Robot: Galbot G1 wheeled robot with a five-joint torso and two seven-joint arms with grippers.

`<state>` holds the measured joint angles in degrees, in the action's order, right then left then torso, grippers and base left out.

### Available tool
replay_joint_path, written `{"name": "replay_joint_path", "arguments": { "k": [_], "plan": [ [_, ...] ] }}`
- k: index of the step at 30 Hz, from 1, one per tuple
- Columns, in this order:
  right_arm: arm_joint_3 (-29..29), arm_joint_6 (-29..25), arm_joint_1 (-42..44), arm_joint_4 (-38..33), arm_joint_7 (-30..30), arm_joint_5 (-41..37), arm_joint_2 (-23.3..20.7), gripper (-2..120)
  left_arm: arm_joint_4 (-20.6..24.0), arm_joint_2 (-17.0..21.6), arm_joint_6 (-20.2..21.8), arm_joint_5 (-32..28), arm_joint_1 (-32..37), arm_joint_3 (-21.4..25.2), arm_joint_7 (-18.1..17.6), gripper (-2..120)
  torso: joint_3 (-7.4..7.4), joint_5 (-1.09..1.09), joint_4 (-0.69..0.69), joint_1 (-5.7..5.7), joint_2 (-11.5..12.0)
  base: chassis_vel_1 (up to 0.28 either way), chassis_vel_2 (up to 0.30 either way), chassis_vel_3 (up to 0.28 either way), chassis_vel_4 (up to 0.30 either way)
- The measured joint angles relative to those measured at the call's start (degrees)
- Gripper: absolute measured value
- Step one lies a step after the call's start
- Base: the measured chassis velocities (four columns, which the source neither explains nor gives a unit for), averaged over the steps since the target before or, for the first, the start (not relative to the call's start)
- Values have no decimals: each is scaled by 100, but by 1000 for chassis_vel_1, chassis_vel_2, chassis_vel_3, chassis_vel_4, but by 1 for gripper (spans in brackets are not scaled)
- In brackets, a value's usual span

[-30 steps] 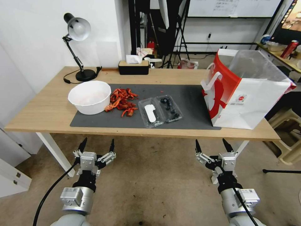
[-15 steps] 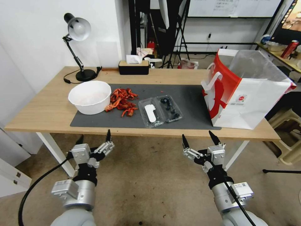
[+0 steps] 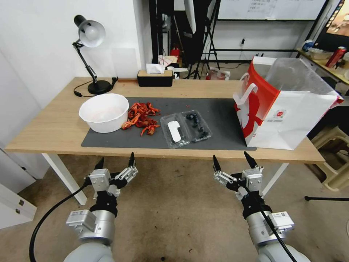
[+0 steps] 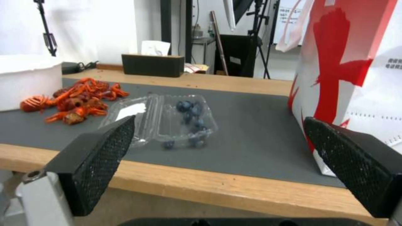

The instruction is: Close the takeout container lid, then place the container into the takeout bag.

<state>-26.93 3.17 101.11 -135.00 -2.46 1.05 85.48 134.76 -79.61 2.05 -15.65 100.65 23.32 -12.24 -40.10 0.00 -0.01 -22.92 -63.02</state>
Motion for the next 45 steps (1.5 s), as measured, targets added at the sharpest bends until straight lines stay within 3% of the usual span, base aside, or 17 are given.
{"name": "replay_joint_path", "arguments": {
  "k": [7,10,13,14,23,27,31,37,39,45],
  "plan": [
    [-10,-16,-157,152,2,-371,-189,100,-124,37,-15,96,17,42,300,100,0,1,0,0,0,0,0,0,0],
    [13,32,-545,270,2,-740,-575,100,-231,51,-105,140,32,83,526,100,0,1,0,0,0,0,0,0,0],
    [28,45,-689,313,3,-853,-695,100,-244,44,-144,140,34,92,571,100,0,0,0,0,0,0,0,0,0],
    [64,91,-1085,480,27,-1180,-1002,100,-264,7,-225,135,47,96,667,100,0,1,2,0,0,0,0,0,0],
    [275,238,-2020,1169,278,-2095,-1769,100,-335,-69,-333,147,37,137,716,100,-1,2,0,0,0,0,0,0,0],
    [458,689,-2635,1428,566,-2588,-2036,100,-357,-97,-403,151,60,217,748,100,-1,1,0,0,0,0,0,0,0],
    [791,1737,-3559,1614,1053,-3228,-2272,100,-414,-119,-502,136,82,290,833,100,-1,0,1,0,1,0,0,0,0],
    [1180,2672,-4312,1822,1649,-3627,-2390,100,-443,-149,-542,127,85,342,846,100,-1,0,0,0,1,0,0,0,0],
    [1357,3318,-4742,1952,2091,-3904,-2408,100,-469,-151,-570,124,86,388,848,100,-1,1,0,0,1,0,0,0,0],
    [1811,3915,-5468,2200,2751,-4385,-2550,100,-514,-181,-657,123,102,463,851,100,-1,0,0,0,1,0,0,0,0]
  ]
}}
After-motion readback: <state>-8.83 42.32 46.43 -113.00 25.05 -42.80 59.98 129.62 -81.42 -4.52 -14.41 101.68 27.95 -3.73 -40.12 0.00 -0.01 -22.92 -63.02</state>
